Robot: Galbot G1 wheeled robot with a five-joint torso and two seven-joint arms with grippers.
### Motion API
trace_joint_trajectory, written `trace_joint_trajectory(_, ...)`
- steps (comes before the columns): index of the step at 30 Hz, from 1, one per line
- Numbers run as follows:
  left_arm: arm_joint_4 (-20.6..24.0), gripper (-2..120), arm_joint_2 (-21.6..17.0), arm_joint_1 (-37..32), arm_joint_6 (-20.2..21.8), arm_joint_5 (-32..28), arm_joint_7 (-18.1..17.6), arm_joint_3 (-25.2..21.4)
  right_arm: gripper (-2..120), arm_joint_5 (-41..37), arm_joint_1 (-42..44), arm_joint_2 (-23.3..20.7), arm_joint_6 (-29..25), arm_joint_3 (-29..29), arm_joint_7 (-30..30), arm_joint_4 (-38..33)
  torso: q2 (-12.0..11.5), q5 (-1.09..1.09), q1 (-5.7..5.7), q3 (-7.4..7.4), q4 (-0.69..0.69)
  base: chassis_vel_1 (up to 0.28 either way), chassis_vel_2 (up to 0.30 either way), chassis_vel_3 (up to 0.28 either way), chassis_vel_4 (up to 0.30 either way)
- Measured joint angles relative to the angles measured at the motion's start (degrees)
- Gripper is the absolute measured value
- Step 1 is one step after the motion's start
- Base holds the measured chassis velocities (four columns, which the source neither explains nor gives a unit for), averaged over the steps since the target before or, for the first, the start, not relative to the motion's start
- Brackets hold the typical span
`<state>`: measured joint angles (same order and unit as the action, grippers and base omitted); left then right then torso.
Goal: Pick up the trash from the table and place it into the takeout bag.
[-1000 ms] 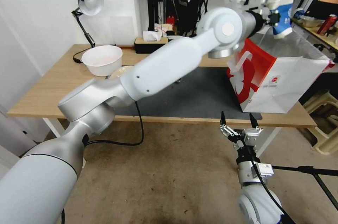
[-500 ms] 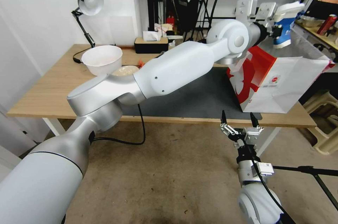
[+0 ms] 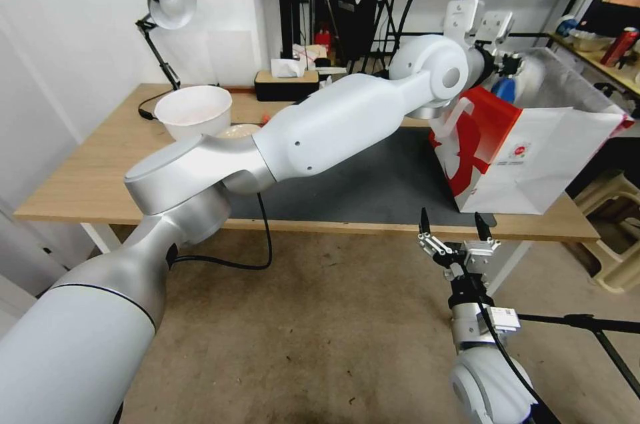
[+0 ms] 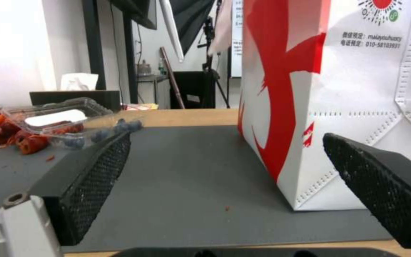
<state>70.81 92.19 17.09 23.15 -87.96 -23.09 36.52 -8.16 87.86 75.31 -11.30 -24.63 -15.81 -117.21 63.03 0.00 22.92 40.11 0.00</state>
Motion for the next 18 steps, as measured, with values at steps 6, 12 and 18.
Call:
trace_joint_trajectory(6, 3.1, 73, 0.0, -1.1, -1.0, 0.1, -1.4, -2.4, 100, -0.1, 0.0, -0.1, 0.0, -0.1, 0.0, -0.2, 0.0, 0.0, 0.0, 0.0, 0.0, 0.0, 0.0, 0.0, 0.0)
trace_joint_trajectory(12, 8.2, 97, -5.7, -4.2, -4.3, 2.0, -1.5, -5.5, 100, -0.1, 0.1, 0.0, 0.1, -0.1, 0.0, -0.5, 0.0, -0.01, 0.0, 0.0, 0.02, 0.0, 0.0, 0.0, 0.0)
trace_joint_trajectory(18, 11.5, 100, -11.9, -8.3, -8.6, 6.1, 2.0, -7.9, 100, 0.1, 0.7, 0.2, 0.1, -0.7, 0.0, -0.9, 0.0, -0.02, 0.0, -0.01, 0.0, 0.0, 0.0, 0.0, 0.0)
